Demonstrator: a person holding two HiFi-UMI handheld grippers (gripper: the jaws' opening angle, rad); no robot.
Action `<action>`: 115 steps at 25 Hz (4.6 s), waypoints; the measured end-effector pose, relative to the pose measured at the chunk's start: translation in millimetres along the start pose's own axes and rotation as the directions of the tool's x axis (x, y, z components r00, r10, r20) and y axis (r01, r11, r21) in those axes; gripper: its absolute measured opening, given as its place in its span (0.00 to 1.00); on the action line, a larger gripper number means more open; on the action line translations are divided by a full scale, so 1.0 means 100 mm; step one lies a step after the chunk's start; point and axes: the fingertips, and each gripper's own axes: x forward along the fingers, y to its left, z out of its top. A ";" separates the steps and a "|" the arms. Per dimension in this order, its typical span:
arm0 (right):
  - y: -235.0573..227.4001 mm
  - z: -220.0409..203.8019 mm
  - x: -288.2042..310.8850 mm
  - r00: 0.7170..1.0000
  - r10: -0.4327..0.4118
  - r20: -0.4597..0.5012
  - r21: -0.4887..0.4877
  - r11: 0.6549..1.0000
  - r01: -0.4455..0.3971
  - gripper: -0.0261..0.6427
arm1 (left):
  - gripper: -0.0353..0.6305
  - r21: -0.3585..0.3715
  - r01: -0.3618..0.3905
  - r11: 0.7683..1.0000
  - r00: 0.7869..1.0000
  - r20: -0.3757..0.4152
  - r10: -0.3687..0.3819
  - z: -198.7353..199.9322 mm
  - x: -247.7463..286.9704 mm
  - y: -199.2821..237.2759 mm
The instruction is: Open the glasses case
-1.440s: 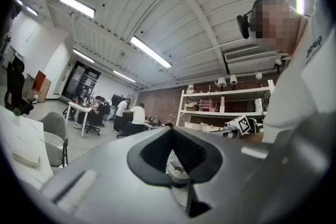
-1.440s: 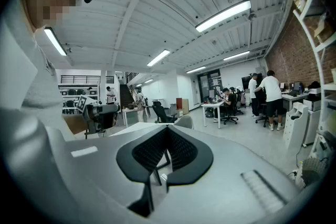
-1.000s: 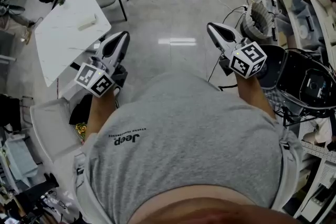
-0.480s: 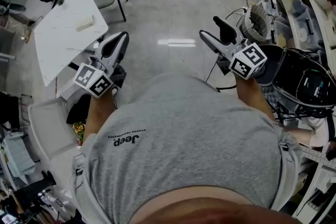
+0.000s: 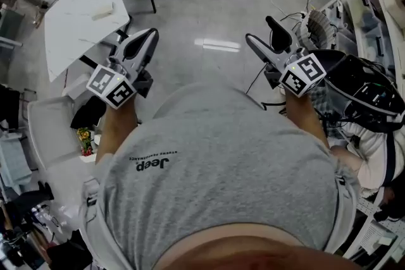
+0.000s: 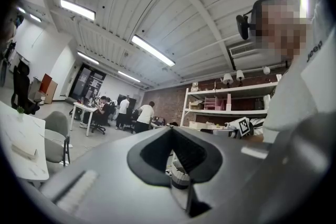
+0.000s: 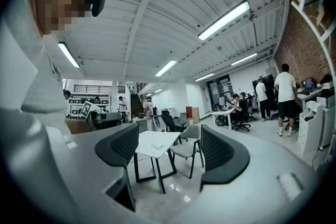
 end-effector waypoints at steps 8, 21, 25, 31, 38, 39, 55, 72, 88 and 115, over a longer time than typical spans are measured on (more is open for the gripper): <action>-0.24 -0.19 0.09 0.999 0.037 0.000 0.029 0.999 -0.037 0.56 | 0.12 -0.008 -0.036 0.999 0.999 -0.036 0.036 -0.15 0.12 0.02; -0.71 -0.33 1.05 0.993 -0.113 -0.030 0.014 0.994 0.113 0.56 | 0.12 -0.058 0.118 0.991 0.992 -0.033 -0.120 -0.20 0.75 1.30; -0.93 -0.24 1.70 0.981 -0.193 -0.010 0.013 0.981 0.193 0.56 | 0.12 -0.065 0.206 0.976 0.978 -0.029 -0.208 -0.03 1.08 2.07; -1.17 0.05 2.81 0.968 -0.251 0.005 -0.009 0.968 0.251 0.56 | 0.12 -0.041 0.290 0.956 0.956 -0.033 -0.292 0.43 1.44 3.19; -1.42 0.07 3.68 0.962 -0.271 -0.025 -0.024 0.963 0.270 0.56 | 0.12 -0.068 0.301 0.951 0.953 -0.023 -0.303 0.57 1.61 4.13; -1.47 0.05 3.74 0.962 -0.273 -0.029 -0.021 0.962 0.272 0.56 | 0.12 -0.075 0.300 0.951 0.953 -0.023 -0.303 0.56 1.63 4.21; -2.61 -0.13 4.15 0.980 -0.183 -0.083 0.048 0.981 0.188 0.55 | 0.12 -0.113 0.192 0.975 0.977 -0.075 -0.201 0.27 2.47 4.63; -4.20 -0.09 4.85 0.988 0.121 -0.091 0.018 0.993 -0.120 0.55 | 0.12 -0.059 -0.090 0.994 0.995 -0.041 0.088 0.24 3.56 4.75; -1.93 -0.32 7.37 0.764 0.595 -0.250 -0.074 0.775 -0.628 0.55 | 0.12 0.013 -0.528 0.849 0.845 0.114 0.523 0.56 1.11 5.91; 1.51 -3.56 8.22 0.132 0.656 -0.743 0.047 0.248 -0.968 0.56 | 0.12 -0.183 -0.834 0.521 0.523 0.043 0.852 -0.69 -1.99 6.48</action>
